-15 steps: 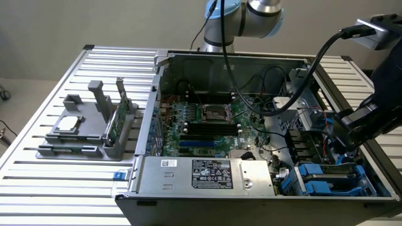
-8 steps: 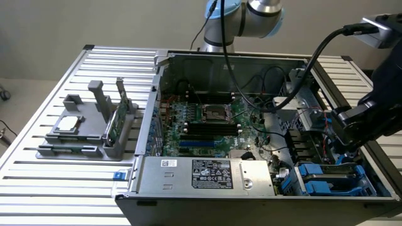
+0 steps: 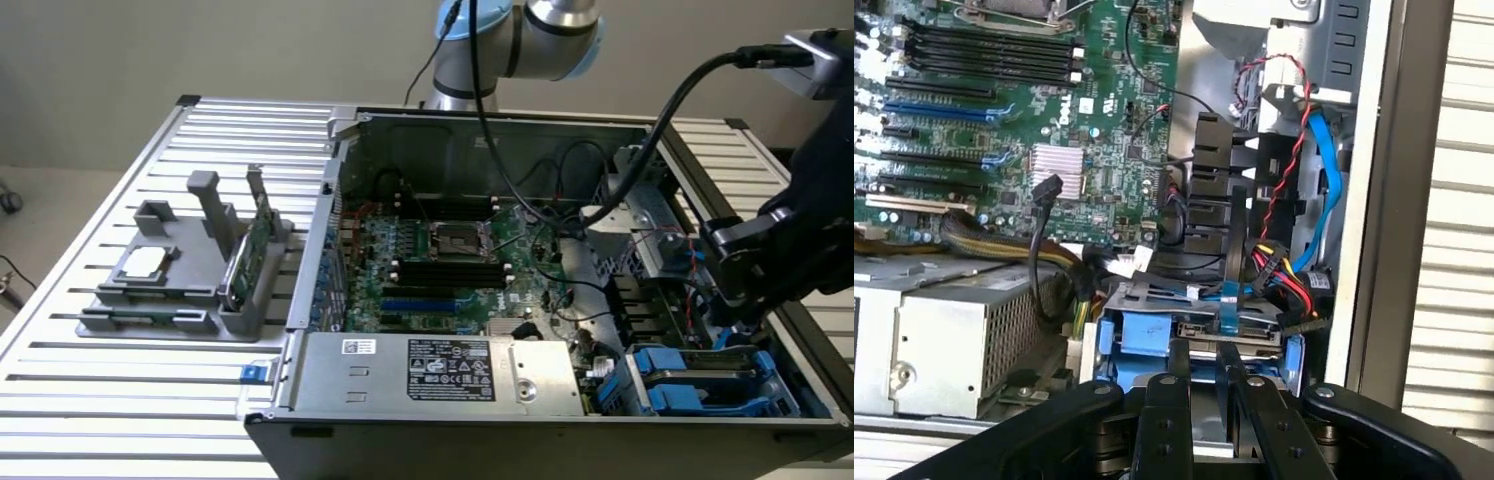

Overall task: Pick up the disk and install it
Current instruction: 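Insert the first disk wire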

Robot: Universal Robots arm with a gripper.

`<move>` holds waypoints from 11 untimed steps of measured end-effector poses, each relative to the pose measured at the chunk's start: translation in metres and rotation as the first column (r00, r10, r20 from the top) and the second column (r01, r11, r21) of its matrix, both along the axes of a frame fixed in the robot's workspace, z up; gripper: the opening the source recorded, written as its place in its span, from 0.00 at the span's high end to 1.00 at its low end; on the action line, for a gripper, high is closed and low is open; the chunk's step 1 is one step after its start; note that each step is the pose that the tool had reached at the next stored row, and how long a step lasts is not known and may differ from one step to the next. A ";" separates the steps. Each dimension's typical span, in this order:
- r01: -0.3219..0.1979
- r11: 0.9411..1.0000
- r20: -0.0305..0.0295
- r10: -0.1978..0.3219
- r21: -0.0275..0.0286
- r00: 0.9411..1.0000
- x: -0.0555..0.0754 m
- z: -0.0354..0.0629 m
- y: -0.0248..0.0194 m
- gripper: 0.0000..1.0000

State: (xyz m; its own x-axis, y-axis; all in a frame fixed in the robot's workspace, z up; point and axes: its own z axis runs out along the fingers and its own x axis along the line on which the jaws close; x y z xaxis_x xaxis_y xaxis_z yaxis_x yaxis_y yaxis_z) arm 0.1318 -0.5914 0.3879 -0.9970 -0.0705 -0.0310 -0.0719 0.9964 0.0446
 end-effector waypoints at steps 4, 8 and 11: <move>0.062 0.998 0.000 -0.062 0.000 0.998 0.000 0.0001 0.0000 0.75; 0.112 0.994 0.001 -0.112 0.005 0.994 0.000 0.0002 0.0000 0.75; 0.149 0.989 0.001 -0.149 0.009 0.989 0.000 0.0001 0.0000 0.75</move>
State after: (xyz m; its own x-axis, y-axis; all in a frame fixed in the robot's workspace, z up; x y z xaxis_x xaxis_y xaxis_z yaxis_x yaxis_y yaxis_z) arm 0.1318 -0.5914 0.3880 -0.9963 0.0794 -0.0330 0.0776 0.9955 0.0537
